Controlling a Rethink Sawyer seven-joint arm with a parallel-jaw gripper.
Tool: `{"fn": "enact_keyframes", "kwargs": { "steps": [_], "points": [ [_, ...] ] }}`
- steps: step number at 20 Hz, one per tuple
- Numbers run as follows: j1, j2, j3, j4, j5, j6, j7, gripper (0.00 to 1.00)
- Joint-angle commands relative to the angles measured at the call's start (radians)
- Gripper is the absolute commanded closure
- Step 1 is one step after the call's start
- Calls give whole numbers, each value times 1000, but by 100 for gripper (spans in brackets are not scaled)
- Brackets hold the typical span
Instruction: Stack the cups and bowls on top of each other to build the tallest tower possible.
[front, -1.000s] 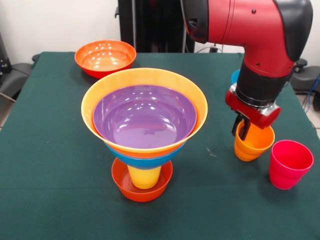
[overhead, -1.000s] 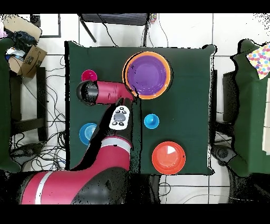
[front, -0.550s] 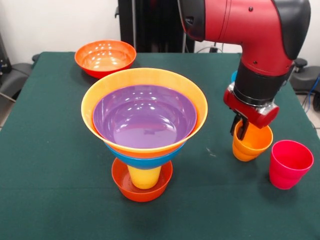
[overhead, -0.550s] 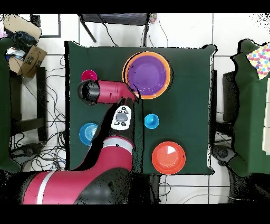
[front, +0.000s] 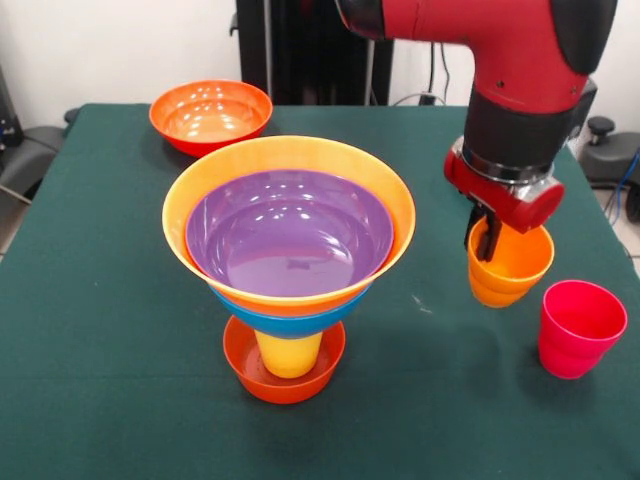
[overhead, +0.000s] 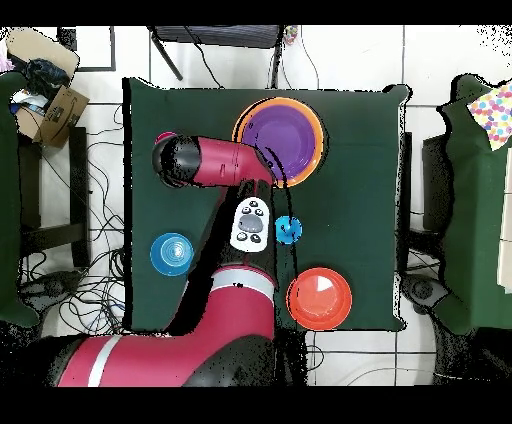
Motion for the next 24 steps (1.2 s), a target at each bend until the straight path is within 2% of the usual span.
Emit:
{"fn": "enact_keyframes", "kwargs": {
  "steps": [1, 7, 11, 14, 18, 24],
  "points": [
    [-62, -83, 155, -1, 29, 183, -64, 100],
    [-94, -123, 173, -26, 36, 290, -64, 100],
    [-105, -128, 182, -39, 32, 324, -62, 100],
    [-109, -140, 192, -14, 39, 327, -57, 100],
    [-87, -136, 182, -19, 34, 327, -14, 100],
    [-42, -166, 130, -128, 7, 469, 60, 100]
  ]
}}
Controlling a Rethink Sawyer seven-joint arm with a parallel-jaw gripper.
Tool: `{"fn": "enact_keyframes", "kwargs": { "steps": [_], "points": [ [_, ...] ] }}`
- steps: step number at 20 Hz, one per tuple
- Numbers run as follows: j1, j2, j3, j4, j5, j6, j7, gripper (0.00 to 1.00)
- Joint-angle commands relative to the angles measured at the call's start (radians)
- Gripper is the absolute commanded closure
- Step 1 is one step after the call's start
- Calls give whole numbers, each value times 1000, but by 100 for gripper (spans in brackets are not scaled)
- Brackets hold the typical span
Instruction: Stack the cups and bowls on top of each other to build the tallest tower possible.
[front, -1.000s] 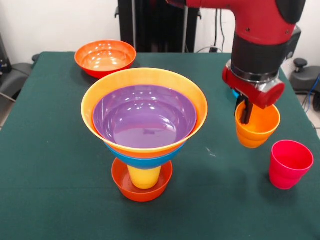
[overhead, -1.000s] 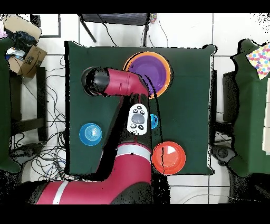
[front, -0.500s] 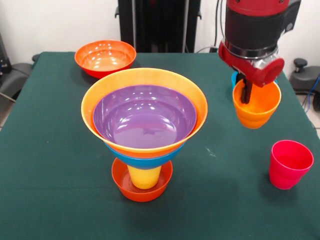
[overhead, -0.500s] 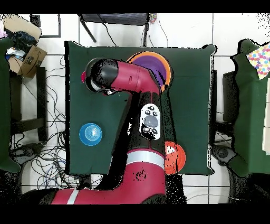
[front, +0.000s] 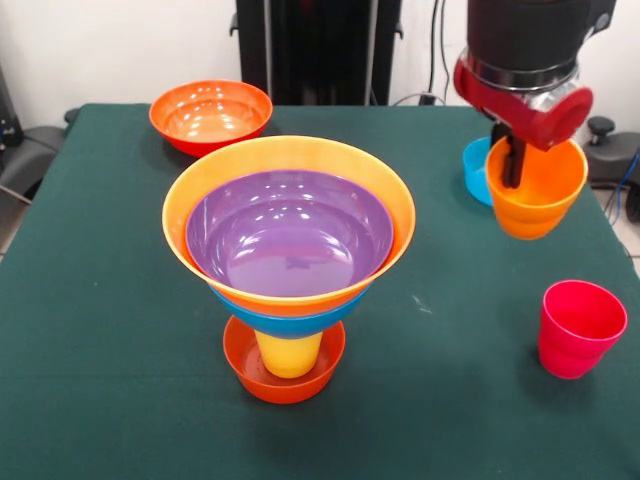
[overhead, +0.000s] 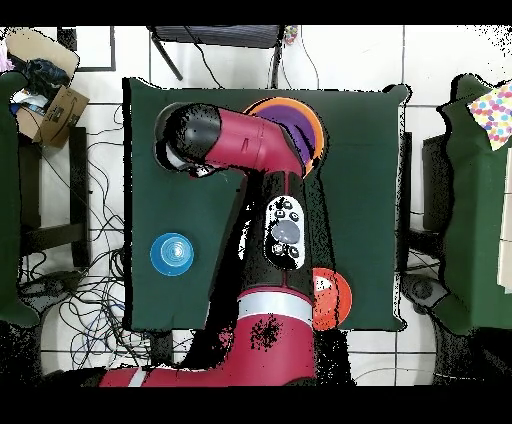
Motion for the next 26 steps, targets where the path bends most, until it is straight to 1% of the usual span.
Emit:
{"fn": "enact_keyframes", "kwargs": {
  "steps": [1, 3, 8, 9, 12, 15, 16, 19, 22, 23, 26],
  "points": [
    [40, -17, 59, -141, -26, 236, 62, 100],
    [36, -16, 64, -182, -14, 263, 72, 100],
    [28, 7, 55, -305, -25, 347, 72, 100],
    [32, -3, 54, -293, -18, 336, 78, 100],
    [42, -1, 31, -301, -31, 288, 87, 100],
    [35, -2, 13, -304, -55, 252, 54, 100],
    [33, 0, 6, -313, -68, 251, 41, 100],
    [31, -2, -3, -312, -78, 237, 20, 100],
    [31, -3, -13, -318, -85, 248, 7, 100],
    [23, 5, -14, -342, -89, 268, -7, 100],
    [18, 15, -20, -372, -96, 293, -24, 100]
  ]
}}
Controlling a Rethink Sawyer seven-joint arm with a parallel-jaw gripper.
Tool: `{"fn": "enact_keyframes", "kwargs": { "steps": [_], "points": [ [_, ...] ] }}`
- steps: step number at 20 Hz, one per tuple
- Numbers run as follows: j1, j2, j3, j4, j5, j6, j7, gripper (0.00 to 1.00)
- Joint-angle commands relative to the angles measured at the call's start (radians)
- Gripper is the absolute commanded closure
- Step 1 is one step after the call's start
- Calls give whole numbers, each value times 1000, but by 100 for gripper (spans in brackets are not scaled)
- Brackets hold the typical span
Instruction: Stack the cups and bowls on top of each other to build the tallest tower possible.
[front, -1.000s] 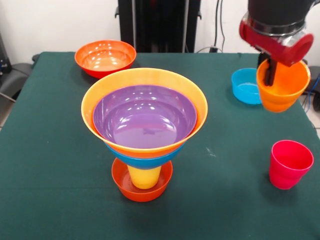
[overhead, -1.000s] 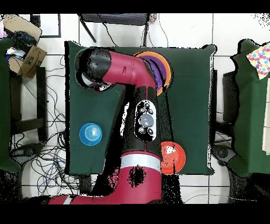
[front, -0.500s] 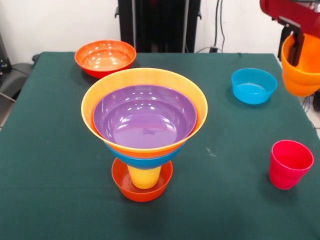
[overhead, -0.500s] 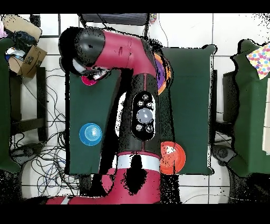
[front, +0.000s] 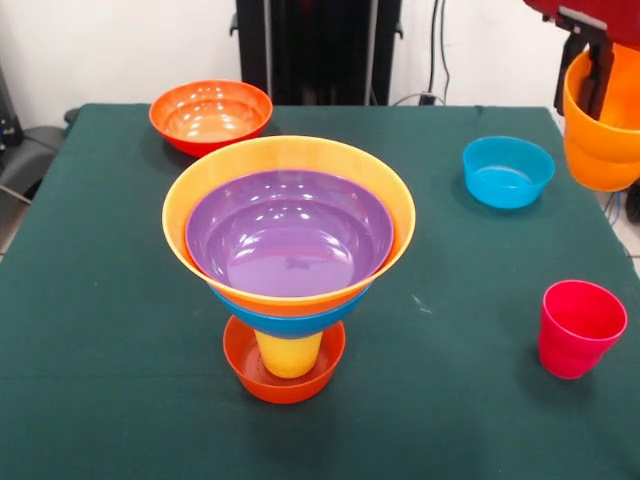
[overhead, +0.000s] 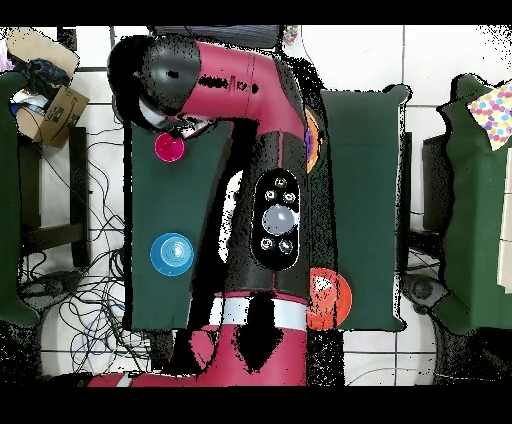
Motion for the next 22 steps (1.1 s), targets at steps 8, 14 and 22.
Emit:
{"fn": "enact_keyframes", "kwargs": {
  "steps": [8, 14, 22],
  "points": [
    [-26, 25, 11, -96, -109, 79, -95, 100],
    [-45, 31, 19, -99, -118, 69, -134, 100],
    [-72, 6, 29, -43, -128, 8, -184, 100]
  ]
}}
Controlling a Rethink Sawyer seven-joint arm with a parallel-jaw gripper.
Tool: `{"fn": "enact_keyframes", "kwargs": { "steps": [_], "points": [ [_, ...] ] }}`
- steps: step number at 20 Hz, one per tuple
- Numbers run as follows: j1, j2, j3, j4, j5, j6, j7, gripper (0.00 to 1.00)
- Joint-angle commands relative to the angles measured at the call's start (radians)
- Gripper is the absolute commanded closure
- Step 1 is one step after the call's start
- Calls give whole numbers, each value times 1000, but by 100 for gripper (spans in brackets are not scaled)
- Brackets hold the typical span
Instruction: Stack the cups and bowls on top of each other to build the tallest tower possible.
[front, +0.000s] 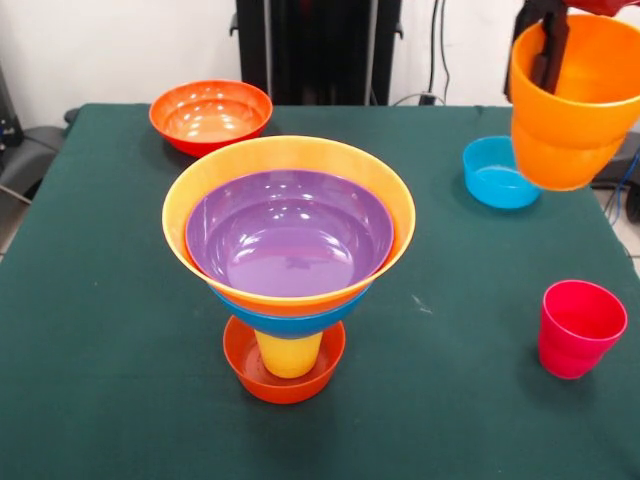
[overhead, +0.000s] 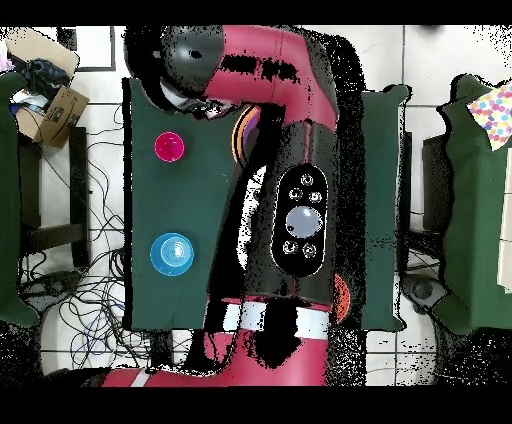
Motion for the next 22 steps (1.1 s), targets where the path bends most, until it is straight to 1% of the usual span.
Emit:
{"fn": "enact_keyframes", "kwargs": {
  "steps": [1, 4, 5, 8, 14, 19, 22],
  "points": [
    [-40, 3, 62, 56, -90, 1, -190, 100],
    [-46, 2, 67, 63, -94, -10, -200, 100],
    [-47, -4, 67, 82, -93, -18, -203, 100],
    [-56, -3, 76, 93, -91, -12, -216, 100],
    [-85, -52, 88, 215, -91, -90, -268, 100],
    [-104, -88, 97, 267, -99, -111, -291, 100],
    [-115, -100, 106, 297, -110, -144, -297, 100]
  ]
}}
